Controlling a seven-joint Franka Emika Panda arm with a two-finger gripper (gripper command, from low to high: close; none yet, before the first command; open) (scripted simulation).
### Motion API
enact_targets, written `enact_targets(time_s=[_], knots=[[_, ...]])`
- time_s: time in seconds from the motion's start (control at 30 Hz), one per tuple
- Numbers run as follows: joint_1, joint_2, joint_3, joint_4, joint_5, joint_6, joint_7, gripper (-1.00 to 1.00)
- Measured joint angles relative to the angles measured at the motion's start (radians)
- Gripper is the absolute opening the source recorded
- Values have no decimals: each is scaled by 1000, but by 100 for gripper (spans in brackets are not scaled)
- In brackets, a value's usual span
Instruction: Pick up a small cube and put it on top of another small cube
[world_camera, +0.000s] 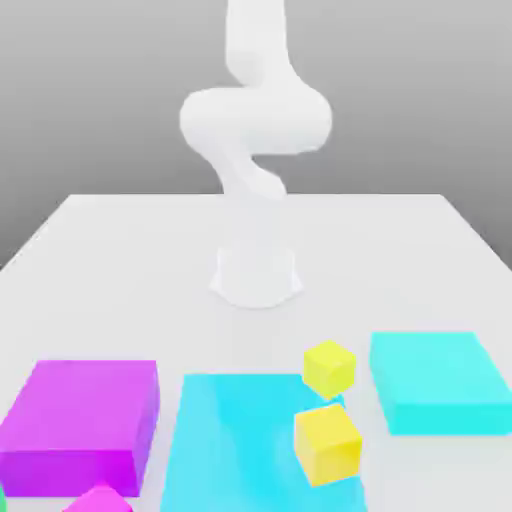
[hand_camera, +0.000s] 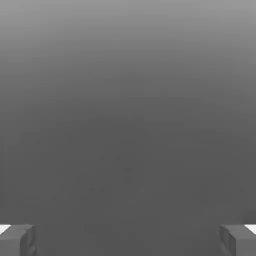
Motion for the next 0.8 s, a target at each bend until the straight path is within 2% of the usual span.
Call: enact_targets(time_s=[0.8], knots=[[-242,877,-123,186,72,149,387,0]])
